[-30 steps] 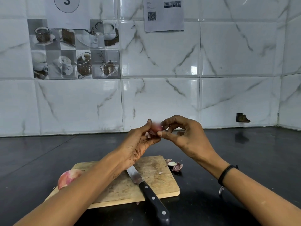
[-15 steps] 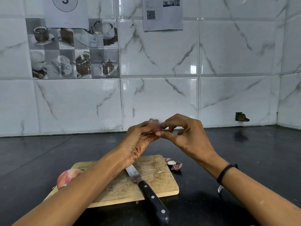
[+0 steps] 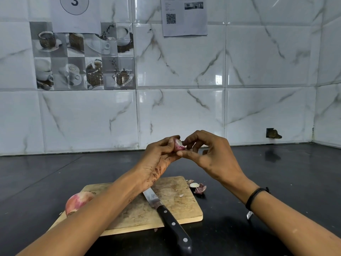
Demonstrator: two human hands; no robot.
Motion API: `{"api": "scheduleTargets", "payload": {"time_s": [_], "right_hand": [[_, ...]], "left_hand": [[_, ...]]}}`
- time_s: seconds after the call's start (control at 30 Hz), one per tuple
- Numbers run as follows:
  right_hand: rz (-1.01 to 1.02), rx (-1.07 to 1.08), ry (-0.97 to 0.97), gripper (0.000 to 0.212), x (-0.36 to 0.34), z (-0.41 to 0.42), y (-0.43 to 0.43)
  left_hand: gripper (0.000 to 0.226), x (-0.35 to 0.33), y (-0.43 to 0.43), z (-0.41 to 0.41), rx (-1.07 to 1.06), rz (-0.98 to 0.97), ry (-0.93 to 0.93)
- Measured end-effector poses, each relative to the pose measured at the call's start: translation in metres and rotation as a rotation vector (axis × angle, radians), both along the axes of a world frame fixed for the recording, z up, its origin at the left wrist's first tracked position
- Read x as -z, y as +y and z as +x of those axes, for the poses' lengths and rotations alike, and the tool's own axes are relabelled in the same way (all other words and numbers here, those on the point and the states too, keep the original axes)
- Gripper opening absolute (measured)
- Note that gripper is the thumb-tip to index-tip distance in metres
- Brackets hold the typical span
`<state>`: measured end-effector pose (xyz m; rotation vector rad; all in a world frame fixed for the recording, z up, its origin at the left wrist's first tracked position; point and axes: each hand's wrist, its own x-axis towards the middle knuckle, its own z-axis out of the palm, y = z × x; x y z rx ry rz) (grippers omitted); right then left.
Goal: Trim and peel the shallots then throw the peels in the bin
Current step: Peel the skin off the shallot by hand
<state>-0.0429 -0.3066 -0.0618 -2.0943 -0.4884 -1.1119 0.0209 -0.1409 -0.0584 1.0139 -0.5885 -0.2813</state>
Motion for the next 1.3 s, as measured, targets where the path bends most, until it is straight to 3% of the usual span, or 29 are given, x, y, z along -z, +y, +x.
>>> {"api": "scheduleTargets", "payload": {"time_s": [0.33, 0.67, 0.93, 1.1, 1.3], "right_hand": [[-0.069, -0.016, 0.041, 0.016, -0.0003, -0.0003, 0.0016], [-0.201, 0.04, 0.033, 0.011, 0.0029, 0.0018, 0.0025], [-0.046, 0.035, -0.04, 0.028, 0.002, -0.0003, 0.0044], [-0.068, 0.022, -0.11, 0.016, 0.0018, 0.0004, 0.0034], [-0.13, 0.04, -0.055, 0.006, -0.001, 0.0024, -0.003]], "left_hand": [[0.033, 0.0022, -0.0031, 0.0021, -0.034, 0.033, -0.056], [0.024, 0.0037, -0.0046, 0.0012, -0.097, 0.111, -0.122], [0.028, 0.0008, -0.0021, 0.0007, -0.025, 0.027, 0.003], [0.033, 0.0017, -0.0025, 0.0047, -0.019, 0.038, -0.016], [0.03, 0.0031, -0.0016, 0.006, -0.072, 0.122, -0.077]]}}
